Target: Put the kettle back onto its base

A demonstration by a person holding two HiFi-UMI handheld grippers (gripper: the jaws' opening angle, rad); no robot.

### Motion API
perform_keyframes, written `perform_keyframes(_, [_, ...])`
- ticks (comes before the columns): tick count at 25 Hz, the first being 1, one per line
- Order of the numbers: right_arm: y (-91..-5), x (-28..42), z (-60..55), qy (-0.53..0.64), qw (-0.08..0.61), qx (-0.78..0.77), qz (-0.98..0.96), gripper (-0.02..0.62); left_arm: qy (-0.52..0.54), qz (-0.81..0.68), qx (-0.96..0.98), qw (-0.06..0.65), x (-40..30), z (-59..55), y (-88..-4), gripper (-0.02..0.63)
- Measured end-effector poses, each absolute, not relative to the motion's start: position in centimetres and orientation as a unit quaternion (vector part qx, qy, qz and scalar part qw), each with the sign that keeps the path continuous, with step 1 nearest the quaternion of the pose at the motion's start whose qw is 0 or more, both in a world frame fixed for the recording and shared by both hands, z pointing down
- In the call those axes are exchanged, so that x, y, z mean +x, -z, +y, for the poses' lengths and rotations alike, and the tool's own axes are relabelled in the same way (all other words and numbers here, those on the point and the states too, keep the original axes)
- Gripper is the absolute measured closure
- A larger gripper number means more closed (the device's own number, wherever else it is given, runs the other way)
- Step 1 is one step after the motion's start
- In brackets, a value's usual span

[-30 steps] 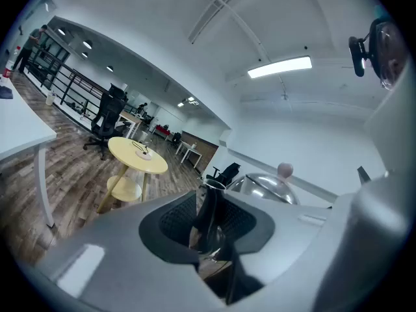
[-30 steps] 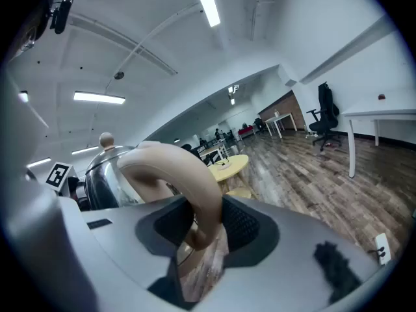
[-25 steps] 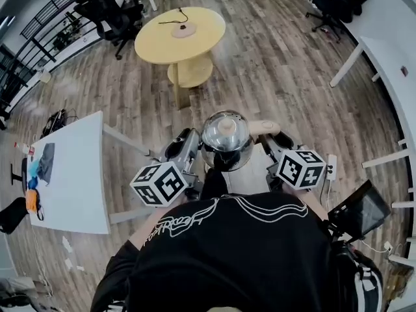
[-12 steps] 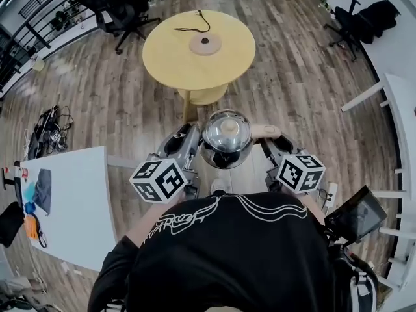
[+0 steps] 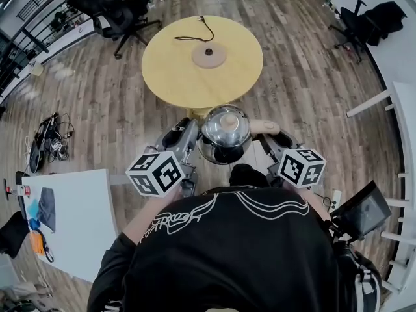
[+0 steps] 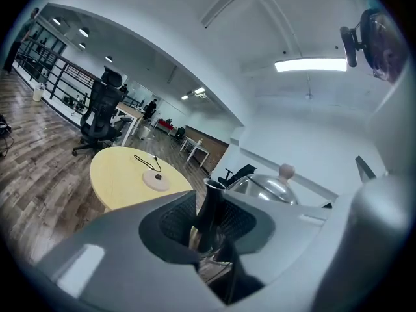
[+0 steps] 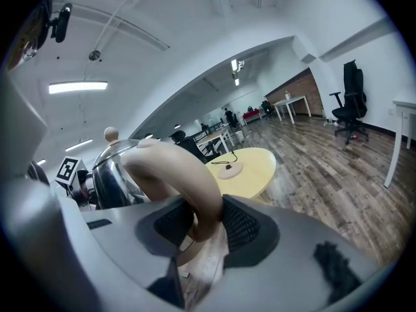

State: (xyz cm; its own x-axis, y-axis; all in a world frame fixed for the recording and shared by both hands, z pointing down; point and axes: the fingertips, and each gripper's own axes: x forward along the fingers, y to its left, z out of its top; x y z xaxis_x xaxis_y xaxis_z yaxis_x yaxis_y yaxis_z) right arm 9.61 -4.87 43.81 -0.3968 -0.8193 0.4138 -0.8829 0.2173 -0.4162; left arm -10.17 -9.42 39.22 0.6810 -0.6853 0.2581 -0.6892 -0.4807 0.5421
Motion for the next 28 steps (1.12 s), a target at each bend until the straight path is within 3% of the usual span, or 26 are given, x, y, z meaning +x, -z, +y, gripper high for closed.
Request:
perform_keyframes(19, [-47.9, 14.0, -31.3, -0.301, 0.1, 0.486, -0.814, 0.459, -0.005, -0.445, 0.83, 0.336, -6.2, -32.4, -44.2, 0.517])
perform_keyframes(28, [-49.6, 14.1, -40.4, -0.29, 0.121, 0.453, -0.834, 0.459, -0.014, -0.451, 0.836, 0.311, -5.8, -40.9, -45.7, 0.52])
